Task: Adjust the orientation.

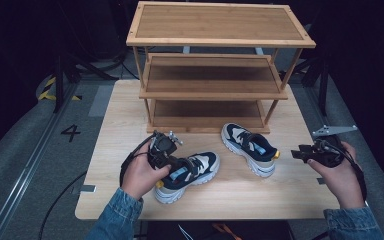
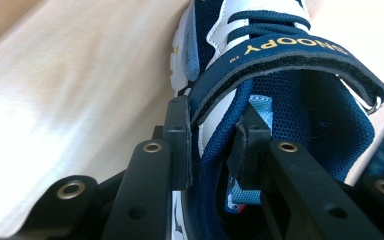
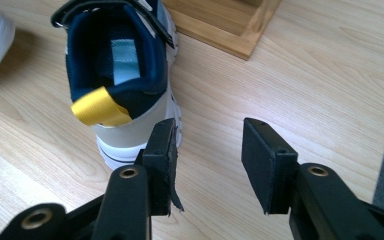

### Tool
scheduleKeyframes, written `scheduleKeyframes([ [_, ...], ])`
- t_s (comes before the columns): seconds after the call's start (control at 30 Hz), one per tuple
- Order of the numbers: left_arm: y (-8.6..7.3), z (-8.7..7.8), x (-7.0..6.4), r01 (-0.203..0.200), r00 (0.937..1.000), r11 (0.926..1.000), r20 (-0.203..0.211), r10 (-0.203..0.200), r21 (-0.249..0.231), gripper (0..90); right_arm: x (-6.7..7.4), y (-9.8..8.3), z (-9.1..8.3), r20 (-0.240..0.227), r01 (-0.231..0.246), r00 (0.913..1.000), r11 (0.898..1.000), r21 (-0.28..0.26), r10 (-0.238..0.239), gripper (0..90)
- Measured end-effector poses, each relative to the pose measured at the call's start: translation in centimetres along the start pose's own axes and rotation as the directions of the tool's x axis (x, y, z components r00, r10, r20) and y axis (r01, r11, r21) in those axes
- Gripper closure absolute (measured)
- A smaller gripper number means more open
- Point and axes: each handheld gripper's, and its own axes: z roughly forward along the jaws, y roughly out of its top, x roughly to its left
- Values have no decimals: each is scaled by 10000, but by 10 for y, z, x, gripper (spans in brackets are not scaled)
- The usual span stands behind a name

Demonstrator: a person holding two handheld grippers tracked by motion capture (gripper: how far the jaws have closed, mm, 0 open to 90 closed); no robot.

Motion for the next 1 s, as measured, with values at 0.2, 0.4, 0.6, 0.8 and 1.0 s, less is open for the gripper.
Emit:
scheduleKeyframes([
  [0.2,3,6,22,1155,9908,9914,-636,-1193,-609,731,-2,-6,-4,124,-123,9998,9999,27,122,589],
  [0.4,4,13,30,1515,9847,9849,-737,-1578,-843,703,-2,-8,-4,165,-180,9997,9998,57,179,587],
  [0.6,-4,-1,29,1519,9844,9769,-660,-1633,-1504,497,-3,-7,-3,135,-152,9998,9999,37,151,581],
  [0.8,-20,-31,24,1554,9782,9640,-1026,-1806,-2156,499,-2,-1,0,50,-46,10000,10000,-39,47,579],
  [1.0,-42,-35,38,1955,9612,9631,-1588,-2256,-1848,617,1,6,3,-87,68,9999,10000,-61,-68,579],
])
